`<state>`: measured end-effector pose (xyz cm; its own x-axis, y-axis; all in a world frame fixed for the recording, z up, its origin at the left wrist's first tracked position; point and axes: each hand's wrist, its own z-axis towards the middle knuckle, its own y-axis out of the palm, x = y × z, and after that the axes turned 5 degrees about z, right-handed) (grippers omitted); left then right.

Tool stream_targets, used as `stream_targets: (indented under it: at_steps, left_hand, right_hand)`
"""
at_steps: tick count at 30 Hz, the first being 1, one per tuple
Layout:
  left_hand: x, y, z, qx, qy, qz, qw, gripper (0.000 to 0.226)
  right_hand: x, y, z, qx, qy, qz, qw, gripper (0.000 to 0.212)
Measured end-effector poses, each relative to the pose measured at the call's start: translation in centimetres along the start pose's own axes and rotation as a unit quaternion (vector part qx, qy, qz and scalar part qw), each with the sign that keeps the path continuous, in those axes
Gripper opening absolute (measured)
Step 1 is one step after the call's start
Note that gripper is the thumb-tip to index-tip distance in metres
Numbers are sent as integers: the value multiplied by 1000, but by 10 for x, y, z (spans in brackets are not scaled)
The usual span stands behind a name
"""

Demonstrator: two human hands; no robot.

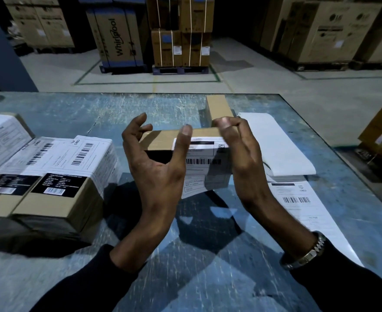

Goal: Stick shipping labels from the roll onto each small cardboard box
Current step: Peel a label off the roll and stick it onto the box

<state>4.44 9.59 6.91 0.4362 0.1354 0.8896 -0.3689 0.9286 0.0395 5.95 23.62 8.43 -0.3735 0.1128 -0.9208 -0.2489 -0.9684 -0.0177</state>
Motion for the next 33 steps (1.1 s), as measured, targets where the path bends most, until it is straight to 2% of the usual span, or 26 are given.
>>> stream_targets:
  at_steps: [3,6,11,14,16,19,21,24,28,30,33]
  left_hand:
    - [-2,-3,3,-8,5,9,1000,77]
    - [2,-2,6,3,-5,-23,1000,58]
    - [1,0,9,23,-20,-32,999,42]
    - [-3,-1,8,2,-33,-11,999,57]
    - [-5,-1,6,-18,-25,19,999,74]
    - [-10,0,8,-30,-23,9,999,68]
    - [-13,-1,12,-52,-21,7,998,58]
    - [-13,-3,12,-111,51,77,990,58]
    - [-18,-6,15,-173,145,135,965,64]
    - [-25,-11,21,-212,145,126,958,54]
    - [-38,-18,29,-269,84,81,956,44]
  right_hand:
    - [4,-1,-2,-16,-21,-11,1000,41]
    - [11,-2,0,-26,-19,-2,999,18]
    - [8,-4,6,-12,18,-9,1000,33]
    - [9,-4,7,-16,30,-3,999,40]
    - [7,-5,6,-31,22,-13,999,31]
    - [11,-7,8,-28,29,-25,999,13]
    - [13,-9,10,-2,49,-38,998,19]
    - [8,-15,18,33,124,17,992,37]
    - [3,-34,29,4,263,82,961,68]
    - [5,-42,33,-12,296,97,950,70]
    - [9,-54,39,-25,331,119,936,63]
